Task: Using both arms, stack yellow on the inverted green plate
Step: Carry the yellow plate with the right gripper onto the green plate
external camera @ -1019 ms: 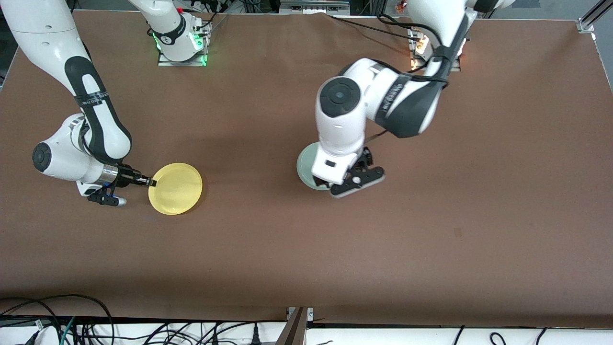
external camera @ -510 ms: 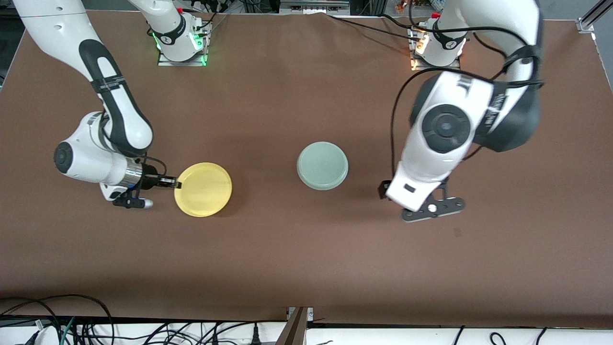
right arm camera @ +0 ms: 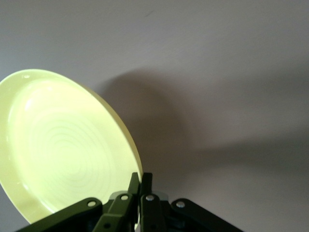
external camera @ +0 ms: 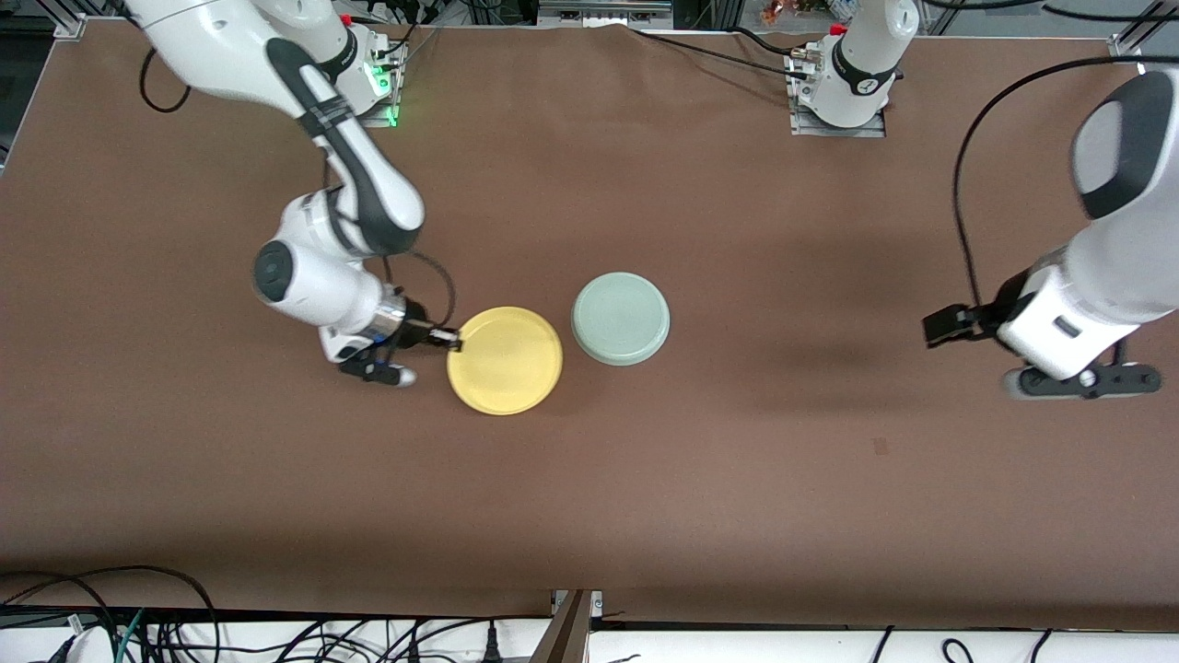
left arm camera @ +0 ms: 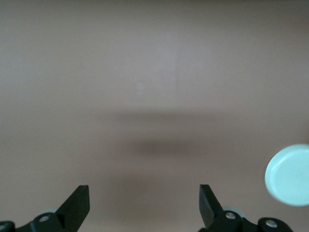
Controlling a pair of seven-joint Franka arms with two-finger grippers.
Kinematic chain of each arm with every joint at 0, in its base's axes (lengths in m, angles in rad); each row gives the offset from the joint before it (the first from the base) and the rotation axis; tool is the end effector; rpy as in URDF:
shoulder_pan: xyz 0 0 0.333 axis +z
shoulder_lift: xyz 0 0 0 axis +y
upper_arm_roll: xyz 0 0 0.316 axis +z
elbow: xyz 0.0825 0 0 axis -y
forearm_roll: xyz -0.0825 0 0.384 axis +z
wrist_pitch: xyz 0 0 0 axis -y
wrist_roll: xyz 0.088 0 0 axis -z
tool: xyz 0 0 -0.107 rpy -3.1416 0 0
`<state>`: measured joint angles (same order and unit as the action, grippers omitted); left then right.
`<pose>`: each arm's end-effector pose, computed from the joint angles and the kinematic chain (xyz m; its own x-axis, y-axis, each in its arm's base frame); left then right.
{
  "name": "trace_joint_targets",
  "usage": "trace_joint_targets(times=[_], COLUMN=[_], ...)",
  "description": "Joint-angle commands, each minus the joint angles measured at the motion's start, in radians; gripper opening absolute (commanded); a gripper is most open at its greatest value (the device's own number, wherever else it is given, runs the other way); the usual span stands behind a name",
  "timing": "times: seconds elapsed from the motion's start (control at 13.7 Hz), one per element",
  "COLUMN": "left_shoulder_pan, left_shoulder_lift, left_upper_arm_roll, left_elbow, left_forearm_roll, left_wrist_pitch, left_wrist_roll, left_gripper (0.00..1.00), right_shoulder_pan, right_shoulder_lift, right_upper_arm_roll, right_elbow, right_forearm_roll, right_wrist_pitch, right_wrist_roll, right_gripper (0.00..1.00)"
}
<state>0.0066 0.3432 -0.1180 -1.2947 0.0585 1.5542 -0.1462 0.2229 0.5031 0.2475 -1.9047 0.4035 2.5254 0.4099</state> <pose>0.6490 -0.0532 0.5466 0.9962 0.0397 -0.0778 0.0374 -0.9988 -0.0304 0.5796 0.2797 0.2521 0.9571 -0.2700 -0.1055 -0.2899 -0.8862 -0.3613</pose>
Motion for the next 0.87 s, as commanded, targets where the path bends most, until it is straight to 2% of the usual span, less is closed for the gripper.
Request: trace_joint_targets(times=[0.0,0.22,0.44,0.66,0.8], left_shoulder_pan=[0.018,0.004,-0.004,-0.013,0.001], left_shoulder_lift=[-0.197,-0.315,-0.394,-0.389,-0.336], left_upper_arm_roll=[-0.02,-0.018,-0.005,0.015,0.015], left_elbow=[-0.237,-0.365,-0.46,-0.45,-0.382], left_forearm_roll=[-0.028,-0.029,-0.028,-0.025,-0.023], left_wrist_pitch=[0.035,0.053,0.107,0.112,0.103], left_wrist_roll=[0.025,0.025,0.028,0.043,0.042], left_gripper=[1.0,1.0,1.0,1.0,1.0], right_shoulder_pan=[0.126,0.242,0.332,0.444,0.458], right_shoulder_lift=[0.021,0.054,0.103,0.143,0.143], right_upper_arm_roll=[-0.011,-0.016,-0.054,-0.144,-0.155], right_elbow=[-0.001,-0.001,0.001,0.003,0.003], right_forearm_roll=[0.014,0.009,0.008,0.008,0.008], right_wrist_pitch=[0.105,0.196,0.248,0.296,0.296], right_wrist_roll=[0.145,0.26,0.303,0.333,0.334], right_gripper=[0.0,0.0,0.0,0.0,0.0])
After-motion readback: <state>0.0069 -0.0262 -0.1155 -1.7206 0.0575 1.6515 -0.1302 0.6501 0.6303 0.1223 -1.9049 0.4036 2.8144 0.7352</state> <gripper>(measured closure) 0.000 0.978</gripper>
